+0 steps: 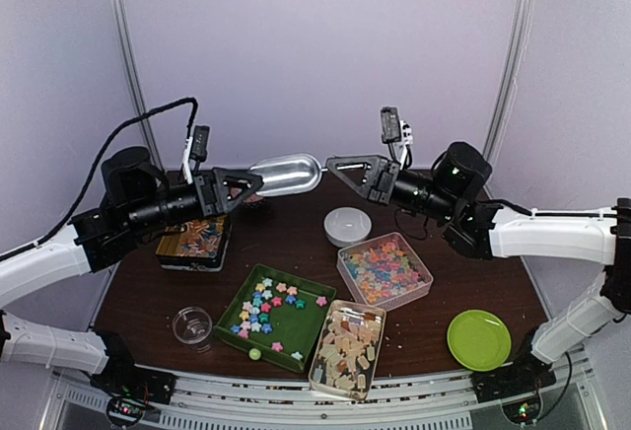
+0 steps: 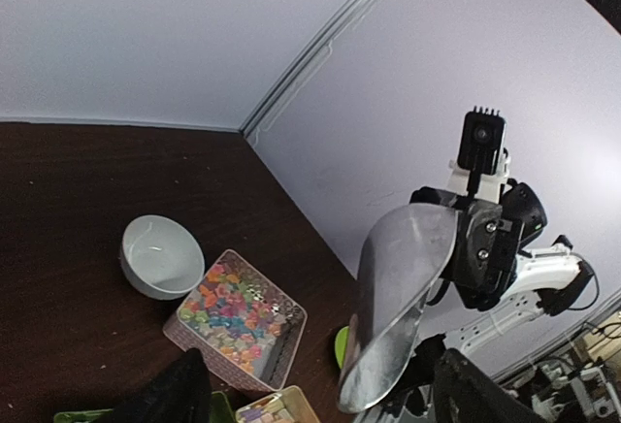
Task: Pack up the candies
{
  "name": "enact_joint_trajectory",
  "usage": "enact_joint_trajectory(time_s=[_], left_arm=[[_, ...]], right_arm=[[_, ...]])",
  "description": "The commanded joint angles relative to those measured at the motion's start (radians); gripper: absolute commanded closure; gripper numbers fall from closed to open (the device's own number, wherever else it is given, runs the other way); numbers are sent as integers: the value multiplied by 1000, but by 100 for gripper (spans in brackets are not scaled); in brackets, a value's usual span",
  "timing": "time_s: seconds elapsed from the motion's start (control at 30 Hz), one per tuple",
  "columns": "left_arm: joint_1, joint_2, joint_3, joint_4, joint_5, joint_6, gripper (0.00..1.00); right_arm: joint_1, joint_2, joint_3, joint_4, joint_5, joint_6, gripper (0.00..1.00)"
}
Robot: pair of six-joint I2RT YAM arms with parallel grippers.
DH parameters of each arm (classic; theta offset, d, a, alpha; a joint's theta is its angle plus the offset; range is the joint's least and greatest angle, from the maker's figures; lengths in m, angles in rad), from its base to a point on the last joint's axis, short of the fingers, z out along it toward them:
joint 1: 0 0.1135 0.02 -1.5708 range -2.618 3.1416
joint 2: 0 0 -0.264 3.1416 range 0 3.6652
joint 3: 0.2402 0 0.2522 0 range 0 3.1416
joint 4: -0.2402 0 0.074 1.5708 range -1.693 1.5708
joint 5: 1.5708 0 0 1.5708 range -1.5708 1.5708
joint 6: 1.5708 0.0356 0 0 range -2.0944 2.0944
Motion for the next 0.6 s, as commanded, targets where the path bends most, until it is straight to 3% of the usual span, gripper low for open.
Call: enact_joint_trajectory(time_s=[0.0,0.33,0.47,0.57], left_arm=[[-3,-81,53,-147,-111,72,5],[0,-279,-20,-617,-565,218,2],[0,-244,-28,-753,-619,191,2],[0,-161,-16,-794,-576,187,6]], right_arm=[[-5,-74,-41,13,41,-40,100],[8,-339,-177,-411,261,-344,100],[10,-398,-219,-509,400,-348,100],[9,-401,-245,-527,431,-315,100]])
